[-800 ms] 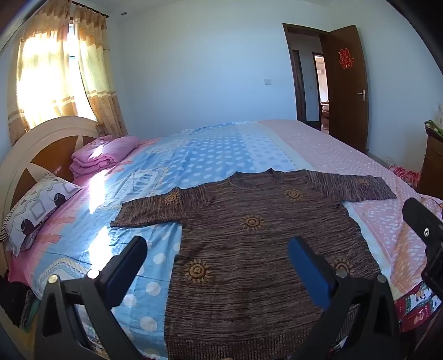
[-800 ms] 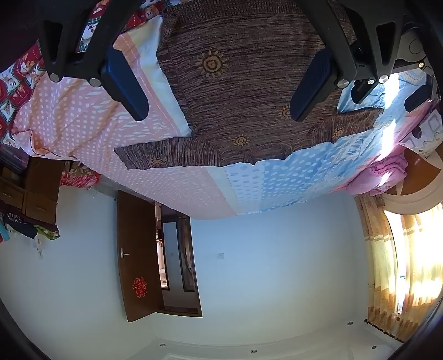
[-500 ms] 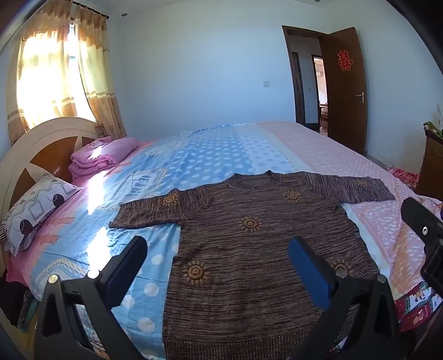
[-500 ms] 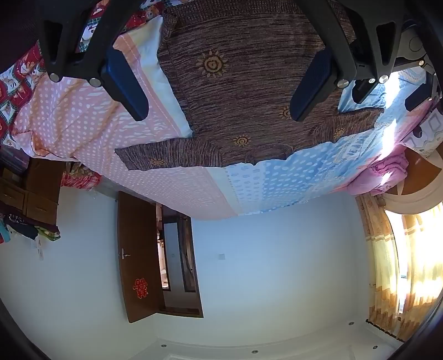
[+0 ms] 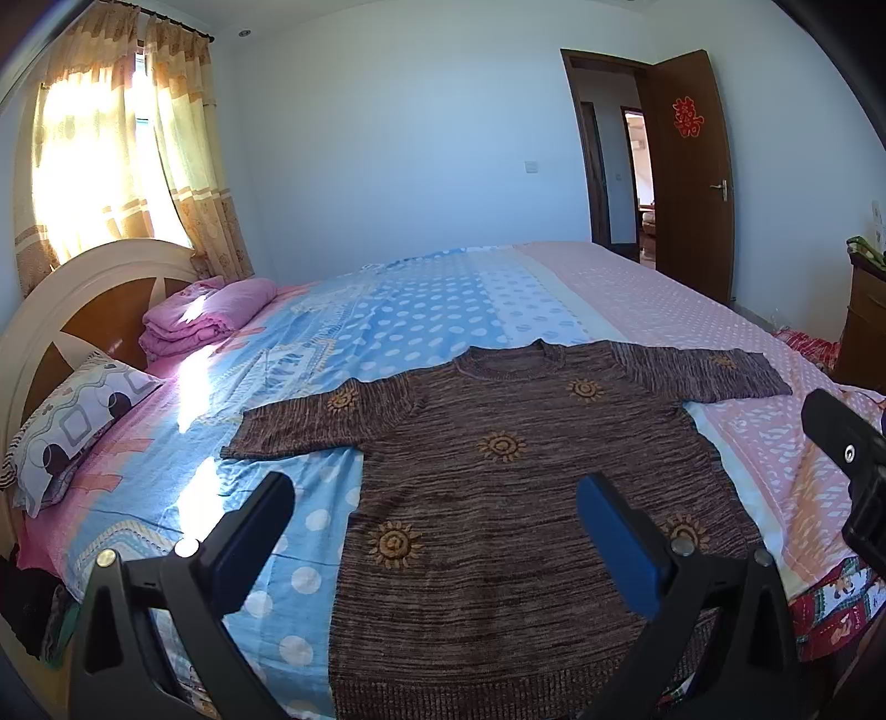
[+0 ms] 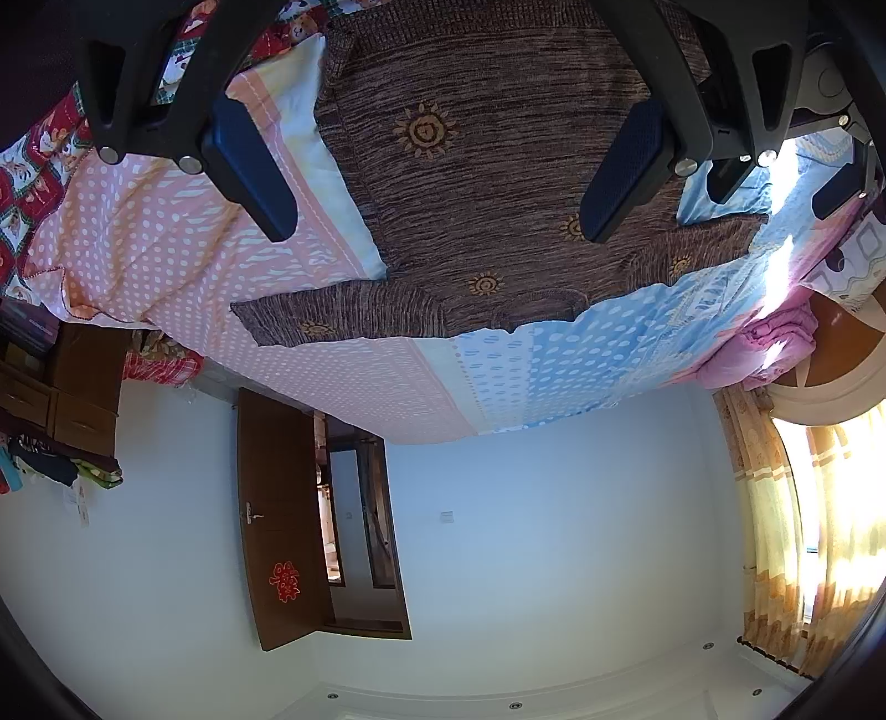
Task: Fold small clothes
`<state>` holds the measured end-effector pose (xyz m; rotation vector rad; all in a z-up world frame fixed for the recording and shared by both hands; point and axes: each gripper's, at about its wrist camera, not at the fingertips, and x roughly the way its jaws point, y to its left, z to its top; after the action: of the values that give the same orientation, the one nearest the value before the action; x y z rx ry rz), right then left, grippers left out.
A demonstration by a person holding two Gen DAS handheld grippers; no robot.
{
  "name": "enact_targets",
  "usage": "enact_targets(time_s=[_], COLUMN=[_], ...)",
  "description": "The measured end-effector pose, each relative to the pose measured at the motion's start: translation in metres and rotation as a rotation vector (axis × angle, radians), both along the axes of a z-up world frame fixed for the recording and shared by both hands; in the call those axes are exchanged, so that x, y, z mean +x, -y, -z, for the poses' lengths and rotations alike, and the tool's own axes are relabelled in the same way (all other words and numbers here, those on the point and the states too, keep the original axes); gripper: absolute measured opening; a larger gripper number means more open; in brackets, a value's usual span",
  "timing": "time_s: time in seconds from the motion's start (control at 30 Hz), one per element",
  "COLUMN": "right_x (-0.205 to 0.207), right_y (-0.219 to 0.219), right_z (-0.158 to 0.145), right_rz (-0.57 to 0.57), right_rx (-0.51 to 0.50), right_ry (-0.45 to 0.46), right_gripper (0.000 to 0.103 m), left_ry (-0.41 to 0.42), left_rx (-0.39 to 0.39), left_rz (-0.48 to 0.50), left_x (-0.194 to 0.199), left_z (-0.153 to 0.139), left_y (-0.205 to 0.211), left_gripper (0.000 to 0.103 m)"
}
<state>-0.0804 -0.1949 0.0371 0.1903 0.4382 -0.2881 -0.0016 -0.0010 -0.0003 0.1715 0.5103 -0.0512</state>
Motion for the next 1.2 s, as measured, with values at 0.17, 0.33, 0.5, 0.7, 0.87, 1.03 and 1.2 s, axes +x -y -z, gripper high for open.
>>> enact_targets(time_s=[0.17, 0.33, 0.5, 0.7, 0.87, 1.03, 1.2], right_x=[0.0005, 0.002, 0.0023, 0.0019, 0.0024, 0.0031, 0.0031], right_y=[0.0002, 0.0009, 0.0009, 0.0008, 0.0004, 0.0018, 0.0018], right_z=[0.0003, 0.0011, 0.0014, 0.0021, 0.0026, 0.0043, 0.0049], right_rz=[0.003, 0.002, 0.003, 0.002, 0.001, -0.001, -0.001], right_rx=[0.008, 0.013, 0.016, 0.018, 0.018, 0.023, 0.026], right_ry=[-0.007, -0.013, -0.011, -0.012, -0.015, -0.02, -0.022], right_gripper=[0.102, 0.102, 0.102, 0.102, 0.102, 0.102, 0.102], left_ry=[0.0, 0.0, -0.008, -0.013, -0.018, -0.023, -0.032], left_rx=[0.001, -0.001, -0.009, -0.015, -0.021, -0.025, -0.031], left_rz=[0.001, 0.002, 0.007, 0.01, 0.011, 0.015, 0.019], left_x=[-0.0005, -0.0008, -0.0013, -0.0008, -0.0006, -0.0011, -0.0004], left_z=[0.0004, 0.0009, 0.0014, 0.0023, 0.0024, 0.0025, 0.0031], left_y=[0.0007, 0.0012, 0.0016, 0.0014, 0.0003, -0.0001, -0.0011], left_gripper=[0.103, 0.103, 0.103, 0.103, 0.103, 0.103, 0.103])
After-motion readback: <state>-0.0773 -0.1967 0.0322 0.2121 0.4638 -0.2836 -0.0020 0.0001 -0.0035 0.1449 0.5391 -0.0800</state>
